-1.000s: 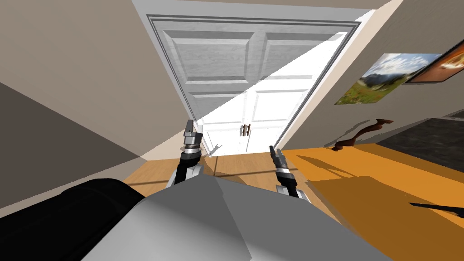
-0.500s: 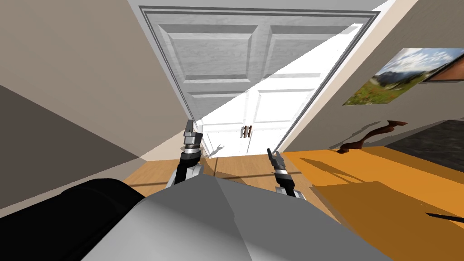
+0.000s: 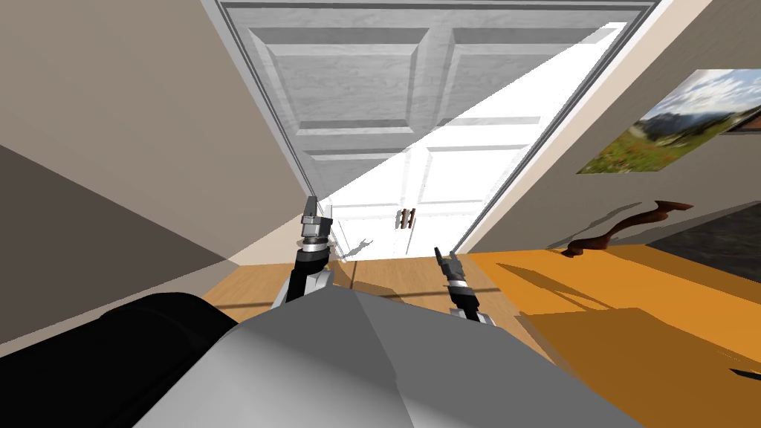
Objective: Pull the door open
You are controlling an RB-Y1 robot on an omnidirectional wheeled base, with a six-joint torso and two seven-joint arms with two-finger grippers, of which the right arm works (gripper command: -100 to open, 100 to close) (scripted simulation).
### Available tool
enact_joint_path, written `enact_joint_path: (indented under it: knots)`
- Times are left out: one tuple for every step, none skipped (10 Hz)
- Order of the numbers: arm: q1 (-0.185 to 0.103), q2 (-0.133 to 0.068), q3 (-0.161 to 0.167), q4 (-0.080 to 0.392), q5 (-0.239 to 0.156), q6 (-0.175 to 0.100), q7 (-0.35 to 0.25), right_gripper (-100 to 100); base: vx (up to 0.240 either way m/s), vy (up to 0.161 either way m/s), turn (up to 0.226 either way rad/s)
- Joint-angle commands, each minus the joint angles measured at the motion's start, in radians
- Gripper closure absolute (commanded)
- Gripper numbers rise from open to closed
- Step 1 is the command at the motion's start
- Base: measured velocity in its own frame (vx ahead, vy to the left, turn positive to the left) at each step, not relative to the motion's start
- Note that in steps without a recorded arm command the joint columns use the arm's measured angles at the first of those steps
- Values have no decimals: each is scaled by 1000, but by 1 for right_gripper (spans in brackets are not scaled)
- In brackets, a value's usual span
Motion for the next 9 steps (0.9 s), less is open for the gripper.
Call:
enact_joint_path:
  knots:
    - [-7,4,-5,31,17,-7,31,-100,110,11,26]
    - [-13,6,-9,52,26,-12,48,-100,103,10,29]
    - [-19,9,-12,74,36,-18,66,-100,102,5,26]
    - [-25,11,-16,95,45,-23,83,-100,99,7,18]
    - [-31,14,-20,116,55,-29,101,-100,96,-2,21]
    - [-36,17,-23,137,64,-34,118,-100,93,2,24]
    - [-42,20,-26,156,73,-39,133,-100,91,-2,21]
    - [-48,23,-30,176,81,-43,149,-100,96,8,20]
    - [-53,26,-33,195,90,-48,165,-100,106,8,21]
